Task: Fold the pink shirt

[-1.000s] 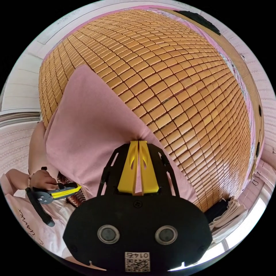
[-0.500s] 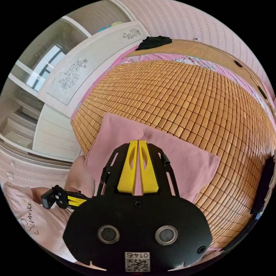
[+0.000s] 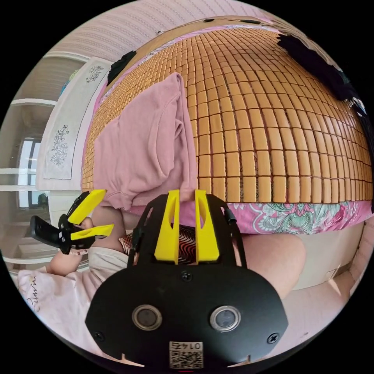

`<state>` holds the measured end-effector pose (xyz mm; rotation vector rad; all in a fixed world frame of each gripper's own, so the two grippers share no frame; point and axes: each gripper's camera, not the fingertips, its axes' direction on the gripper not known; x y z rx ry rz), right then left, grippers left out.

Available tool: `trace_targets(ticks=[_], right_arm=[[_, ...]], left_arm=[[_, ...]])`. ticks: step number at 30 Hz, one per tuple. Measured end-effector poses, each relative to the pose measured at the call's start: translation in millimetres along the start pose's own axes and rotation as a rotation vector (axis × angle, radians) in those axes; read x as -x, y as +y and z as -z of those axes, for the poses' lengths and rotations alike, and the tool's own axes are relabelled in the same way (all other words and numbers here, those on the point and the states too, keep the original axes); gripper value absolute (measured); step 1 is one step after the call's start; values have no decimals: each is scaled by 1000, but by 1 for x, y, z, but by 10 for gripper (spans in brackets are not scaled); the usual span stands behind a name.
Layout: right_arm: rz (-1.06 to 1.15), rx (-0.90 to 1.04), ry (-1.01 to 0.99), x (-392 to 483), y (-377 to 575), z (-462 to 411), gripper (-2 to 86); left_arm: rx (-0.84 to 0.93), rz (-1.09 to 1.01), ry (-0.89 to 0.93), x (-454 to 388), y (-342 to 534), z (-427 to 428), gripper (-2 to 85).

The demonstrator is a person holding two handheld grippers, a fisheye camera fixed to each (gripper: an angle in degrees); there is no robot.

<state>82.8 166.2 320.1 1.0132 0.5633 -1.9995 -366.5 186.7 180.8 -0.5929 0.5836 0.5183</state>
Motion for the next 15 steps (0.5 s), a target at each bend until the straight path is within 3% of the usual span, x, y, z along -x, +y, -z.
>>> trace_targets(ticks=[5, 10, 12, 15], right_arm=[[47, -106, -295, -11, 31, 44, 30], [185, -86, -432, 8, 75, 87, 22], [229, -83, -541, 14, 98, 100, 21], [277, -89, -481, 10, 117, 114, 19]], left_arm=[[41, -41, -65, -10, -10, -4, 174], [-2, -36, -42, -16, -7, 4, 180], [25, -61, 17, -25, -2, 7, 129], [81, -114, -38, -35, 16, 12, 47]])
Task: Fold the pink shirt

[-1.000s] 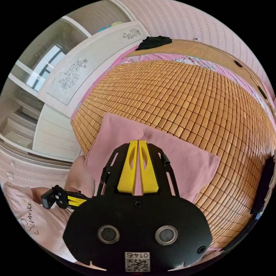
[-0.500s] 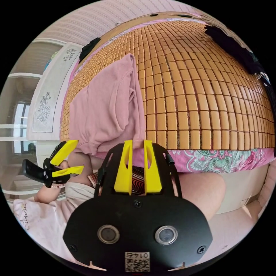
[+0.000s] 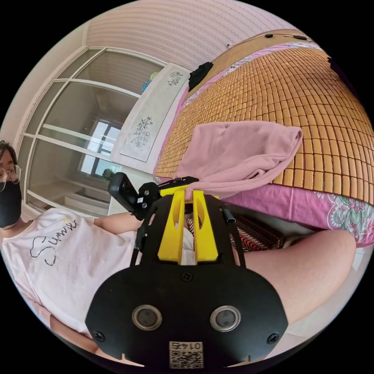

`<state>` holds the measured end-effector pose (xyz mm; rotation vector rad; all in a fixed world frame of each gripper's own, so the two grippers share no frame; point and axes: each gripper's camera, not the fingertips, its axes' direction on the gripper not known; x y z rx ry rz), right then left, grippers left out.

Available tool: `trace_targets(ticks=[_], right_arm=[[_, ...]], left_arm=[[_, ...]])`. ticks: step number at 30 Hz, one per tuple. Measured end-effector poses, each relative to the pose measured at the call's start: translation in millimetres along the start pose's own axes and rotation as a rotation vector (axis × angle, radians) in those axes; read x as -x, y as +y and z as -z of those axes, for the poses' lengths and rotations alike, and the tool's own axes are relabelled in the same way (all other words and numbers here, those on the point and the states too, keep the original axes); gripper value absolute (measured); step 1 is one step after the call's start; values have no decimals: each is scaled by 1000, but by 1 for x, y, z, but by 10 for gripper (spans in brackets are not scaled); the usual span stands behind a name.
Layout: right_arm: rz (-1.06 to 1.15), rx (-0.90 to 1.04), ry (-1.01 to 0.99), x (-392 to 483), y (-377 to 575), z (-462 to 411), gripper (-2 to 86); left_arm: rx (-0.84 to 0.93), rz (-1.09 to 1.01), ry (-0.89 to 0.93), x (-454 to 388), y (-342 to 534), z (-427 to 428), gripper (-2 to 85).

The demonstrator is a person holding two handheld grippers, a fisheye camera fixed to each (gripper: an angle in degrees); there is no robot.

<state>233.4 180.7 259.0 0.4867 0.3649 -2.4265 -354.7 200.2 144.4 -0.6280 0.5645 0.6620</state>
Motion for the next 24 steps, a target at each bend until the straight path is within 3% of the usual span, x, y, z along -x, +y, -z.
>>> trace_targets(ticks=[4, 8, 12, 14, 18, 24], right_arm=[[-105, -130, 50, -25, 17, 36, 20], [-306, -276, 170, -70, 34, 73, 145], [-387, -332, 90, -96, 40, 70, 194], [-424, -313, 53, -106, 42, 61, 185], [-488, -326, -244, -125, 55, 44, 96], [-400, -451, -306, -103, 67, 78, 49]], left_arm=[[39, 48, 48, 2, 21, 4, 41], [-35, 168, 51, 16, 42, 29, 40], [-86, 272, 55, 34, 59, 55, 41], [-99, 302, 53, 40, 65, 64, 43], [-95, 324, 37, 50, 78, 78, 44], [-113, 282, 95, 47, 84, 83, 43]])
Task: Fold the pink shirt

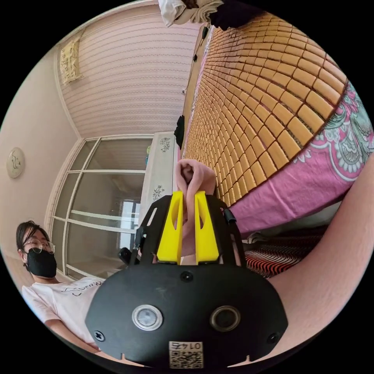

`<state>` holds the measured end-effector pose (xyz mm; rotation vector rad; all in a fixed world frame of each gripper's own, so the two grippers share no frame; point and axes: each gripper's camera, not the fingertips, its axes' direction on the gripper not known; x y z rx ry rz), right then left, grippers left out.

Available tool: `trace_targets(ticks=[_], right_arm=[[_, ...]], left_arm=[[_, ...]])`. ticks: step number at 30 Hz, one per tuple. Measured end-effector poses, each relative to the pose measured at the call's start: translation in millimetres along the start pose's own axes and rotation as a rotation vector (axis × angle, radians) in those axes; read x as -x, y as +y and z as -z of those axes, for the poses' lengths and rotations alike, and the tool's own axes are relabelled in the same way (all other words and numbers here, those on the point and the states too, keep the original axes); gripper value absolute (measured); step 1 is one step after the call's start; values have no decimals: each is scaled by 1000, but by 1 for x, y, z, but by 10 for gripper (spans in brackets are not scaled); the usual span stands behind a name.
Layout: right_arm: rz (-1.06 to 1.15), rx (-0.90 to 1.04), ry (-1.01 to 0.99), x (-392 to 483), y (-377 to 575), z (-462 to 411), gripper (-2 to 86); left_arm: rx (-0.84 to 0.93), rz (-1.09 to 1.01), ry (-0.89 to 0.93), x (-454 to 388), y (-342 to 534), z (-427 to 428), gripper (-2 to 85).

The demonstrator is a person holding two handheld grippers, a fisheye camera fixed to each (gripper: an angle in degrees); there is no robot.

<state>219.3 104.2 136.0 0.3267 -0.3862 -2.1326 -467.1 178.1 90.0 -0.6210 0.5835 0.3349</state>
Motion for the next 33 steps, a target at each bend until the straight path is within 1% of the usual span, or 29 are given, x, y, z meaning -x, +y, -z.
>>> trace_targets(ticks=[1, 3, 6, 9, 13, 16, 19, 21, 23, 24, 26, 28, 31, 33], right_arm=[[22, -15, -8, 6, -1, 6, 47], [108, -87, -30, 33, -3, 36, 43], [186, -191, 16, 66, -3, 78, 42], [250, -256, 73, 99, -4, 107, 43], [332, -232, 89, 135, -11, 95, 48], [398, -122, 127, 154, -23, 44, 57], [412, -1, 175, 161, -35, -36, 77], [419, 111, 189, 156, -44, -112, 100], [379, 205, 183, 144, -51, -161, 105], [341, 232, 169, 139, -52, -182, 104], [351, 212, 162, 144, -47, -197, 98], [427, 211, 224, 161, -37, -204, 89], [601, 230, 419, 189, -16, -216, 86], [725, 246, 614, 201, -3, -234, 110]], left_arm=[[-11, -6, 21, -1, -1, 0, 43], [-65, -27, 122, -7, -9, -3, 41], [-119, -87, 222, -20, -30, -17, 40], [-140, -157, 246, -37, -52, -28, 39], [-183, -197, 239, -43, -61, -26, 39], [-176, -151, 178, -29, -54, -23, 41], [-105, -17, 72, -2, -41, -21, 46], [-54, 120, 5, 24, -26, -20, 53], [-11, 221, -27, 44, -13, -20, 58], [12, 270, -52, 55, -5, -20, 59], [46, 304, -91, 66, 3, -19, 58], [50, 326, -108, 72, 8, -13, 60], [12, 353, -72, 78, 12, -5, 62], [23, 352, -67, 81, 12, -10, 64]])
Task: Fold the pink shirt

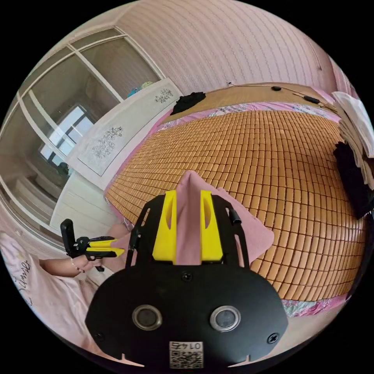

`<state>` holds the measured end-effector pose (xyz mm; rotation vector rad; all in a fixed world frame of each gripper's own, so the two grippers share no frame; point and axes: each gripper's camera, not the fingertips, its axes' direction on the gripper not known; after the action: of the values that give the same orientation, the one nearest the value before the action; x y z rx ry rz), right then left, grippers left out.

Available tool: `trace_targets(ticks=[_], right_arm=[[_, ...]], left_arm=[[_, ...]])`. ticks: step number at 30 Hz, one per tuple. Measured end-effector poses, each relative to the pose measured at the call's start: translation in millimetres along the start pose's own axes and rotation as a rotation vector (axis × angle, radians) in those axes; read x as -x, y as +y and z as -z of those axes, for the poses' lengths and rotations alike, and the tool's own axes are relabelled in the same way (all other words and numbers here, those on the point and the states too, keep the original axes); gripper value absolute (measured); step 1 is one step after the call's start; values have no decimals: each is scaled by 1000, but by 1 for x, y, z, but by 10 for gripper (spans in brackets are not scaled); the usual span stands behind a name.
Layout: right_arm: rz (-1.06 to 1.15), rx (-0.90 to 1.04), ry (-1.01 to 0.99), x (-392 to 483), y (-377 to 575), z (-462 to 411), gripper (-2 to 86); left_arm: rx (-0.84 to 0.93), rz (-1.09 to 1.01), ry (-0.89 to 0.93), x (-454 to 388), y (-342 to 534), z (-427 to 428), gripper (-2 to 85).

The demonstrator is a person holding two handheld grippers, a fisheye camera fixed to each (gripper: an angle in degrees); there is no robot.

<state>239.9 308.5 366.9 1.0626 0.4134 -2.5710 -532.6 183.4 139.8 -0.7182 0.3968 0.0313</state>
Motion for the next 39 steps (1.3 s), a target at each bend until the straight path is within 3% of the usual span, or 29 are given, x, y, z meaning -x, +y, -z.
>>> trace_targets(ticks=[6, 8, 19, 25, 29, 32, 37, 39], right_arm=[[135, 193, 330, 26, -21, -52, 115], [104, 277, 309, 23, -26, -63, 97], [-14, 303, 321, 25, -35, -76, 83], [40, 196, 284, 54, -36, -49, 74], [-111, 189, 279, 19, -27, -56, 83], [-167, 176, 207, 10, -33, -61, 86], [-46, 109, 367, 47, -51, -51, 32], [95, 37, 381, 76, -59, -53, 10]], left_arm=[[27, 17, 1, 7, -13, -16, 64], [32, 15, 12, 8, -17, -19, 63], [18, 75, -40, 20, -25, -33, 59], [-25, 26, 9, 26, -34, -20, 50], [-39, 45, 12, 33, -43, -30, 64], [61, 67, -64, 47, -49, -47, 83], [-18, 107, -155, 69, -47, -14, 62], [-66, 103, -110, 71, -48, 2, 49]])
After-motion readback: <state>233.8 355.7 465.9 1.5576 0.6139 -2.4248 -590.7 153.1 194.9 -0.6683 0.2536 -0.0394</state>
